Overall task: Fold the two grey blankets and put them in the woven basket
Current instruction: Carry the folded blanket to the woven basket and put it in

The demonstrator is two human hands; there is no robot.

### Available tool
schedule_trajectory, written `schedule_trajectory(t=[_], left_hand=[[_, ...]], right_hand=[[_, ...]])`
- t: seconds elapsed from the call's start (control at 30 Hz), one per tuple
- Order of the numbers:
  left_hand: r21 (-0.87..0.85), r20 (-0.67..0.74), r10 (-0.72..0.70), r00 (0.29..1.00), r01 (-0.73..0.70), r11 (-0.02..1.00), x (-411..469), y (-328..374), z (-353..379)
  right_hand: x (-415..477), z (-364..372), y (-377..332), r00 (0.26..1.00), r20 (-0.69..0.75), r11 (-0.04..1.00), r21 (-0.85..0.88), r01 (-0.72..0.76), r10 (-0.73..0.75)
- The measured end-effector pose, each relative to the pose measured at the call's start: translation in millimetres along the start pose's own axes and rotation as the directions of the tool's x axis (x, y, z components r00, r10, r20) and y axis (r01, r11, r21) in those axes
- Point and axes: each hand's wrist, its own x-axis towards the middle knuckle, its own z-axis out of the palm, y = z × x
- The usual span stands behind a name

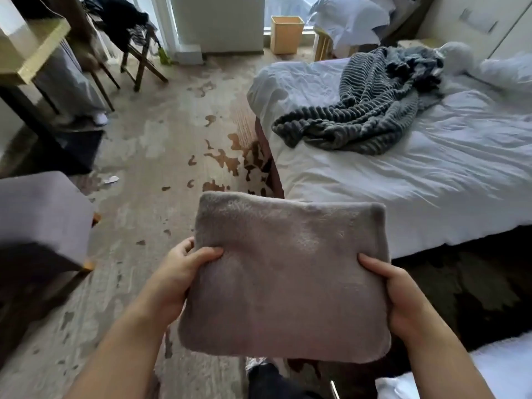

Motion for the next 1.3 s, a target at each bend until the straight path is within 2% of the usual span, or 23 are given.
schedule_trajectory(t=[0.2, 0.33, 0.43, 0.57, 0.73, 0.8, 0.87, 1.07, 1.2, 1.3], left_hand=[[0.005, -0.169, -0.020, 0.985, 0.021, 1.000, 117.8, 107.6, -28.8], [-0.013, -0.240, -0.020, 0.970, 0.017, 1.000, 182.2, 158.2, -72.4], [-0.028, -0.237, -0.068, 0.969, 0.063, 0.998, 243.8, 185.8, -106.2], [-0.035, -0.175, -0.136, 0.975, 0.132, 0.991, 352.7, 226.8, -141.3], [0.000, -0.063, -0.179, 0.982, 0.179, 0.984, 510.0, 304.2, -160.1], [-0.013, -0.039, -0.173, 0.984, 0.172, 0.985, 543.1, 327.5, -154.9], [0.008, -0.006, -0.176, 0.984, 0.176, 0.984, 597.4, 359.4, -150.0], [0.106, 0.089, -0.168, 0.982, 0.158, 0.982, 767.8, 452.2, -115.9], [0.148, 0.060, -0.133, 0.989, 0.123, 0.981, 891.0, 514.5, -93.6], [0.147, -0.014, -0.122, 0.992, 0.122, 0.982, 969.0, 567.0, -81.0]], right_hand=[[113.4, 86.2, -107.8, 0.992, 0.126, 0.999, -0.047, -0.019, 0.025], [183.7, 152.9, -166.3, 0.964, 0.266, 0.989, -0.140, 0.053, -0.014], [247.4, 198.1, -201.9, 0.951, 0.309, 0.972, -0.221, 0.082, -0.010], [336.9, 253.5, -249.5, 0.966, 0.260, 0.966, -0.251, 0.065, 0.003], [439.7, 313.4, -325.1, 0.990, 0.139, 0.980, -0.192, 0.057, -0.030], [455.7, 327.9, -349.5, 0.989, 0.131, 0.979, -0.181, 0.097, -0.074], [490.2, 340.9, -379.6, 0.995, 0.064, 0.984, -0.154, 0.085, -0.076], [607.8, 360.0, -464.3, 0.995, -0.033, 0.995, 0.008, 0.099, -0.098], [724.7, 380.3, -541.7, 0.994, -0.044, 0.995, 0.003, 0.103, -0.103], [806.1, 405.1, -618.7, 0.993, 0.008, 0.993, -0.031, 0.116, -0.116]])
